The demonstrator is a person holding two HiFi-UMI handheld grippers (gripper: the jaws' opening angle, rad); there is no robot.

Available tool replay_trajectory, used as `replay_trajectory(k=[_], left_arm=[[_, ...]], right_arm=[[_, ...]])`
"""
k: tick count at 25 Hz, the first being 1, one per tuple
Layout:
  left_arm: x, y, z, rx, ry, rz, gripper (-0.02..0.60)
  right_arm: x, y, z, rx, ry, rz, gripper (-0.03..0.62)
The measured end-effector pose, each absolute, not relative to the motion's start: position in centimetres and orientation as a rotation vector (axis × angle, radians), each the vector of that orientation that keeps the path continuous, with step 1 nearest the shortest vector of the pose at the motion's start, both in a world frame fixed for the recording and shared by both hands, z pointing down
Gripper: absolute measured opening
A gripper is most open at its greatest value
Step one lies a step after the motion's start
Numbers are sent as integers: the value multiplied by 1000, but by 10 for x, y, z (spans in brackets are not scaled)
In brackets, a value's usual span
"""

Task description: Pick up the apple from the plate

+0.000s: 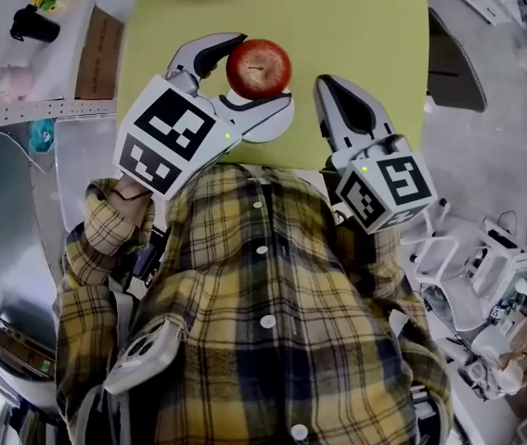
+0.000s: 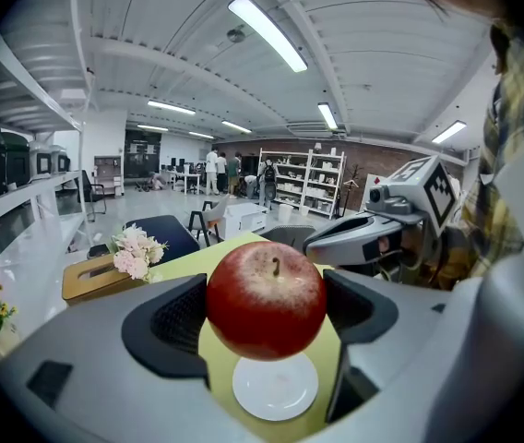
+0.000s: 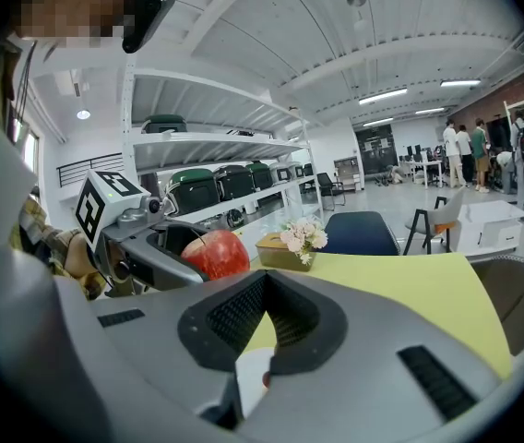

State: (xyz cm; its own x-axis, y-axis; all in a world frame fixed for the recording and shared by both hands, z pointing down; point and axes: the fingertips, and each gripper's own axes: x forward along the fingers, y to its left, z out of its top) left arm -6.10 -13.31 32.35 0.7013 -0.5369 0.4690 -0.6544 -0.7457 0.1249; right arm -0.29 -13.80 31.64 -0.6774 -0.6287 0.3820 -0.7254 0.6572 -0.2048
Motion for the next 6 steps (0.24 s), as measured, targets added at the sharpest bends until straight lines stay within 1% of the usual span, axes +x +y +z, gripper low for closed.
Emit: replay_trajectory(k=[6], left_arm=[[-59,-132,322,2611,-923,559,387]], right_arm=[[-1,-138,317,1082,-2601,498,-5]])
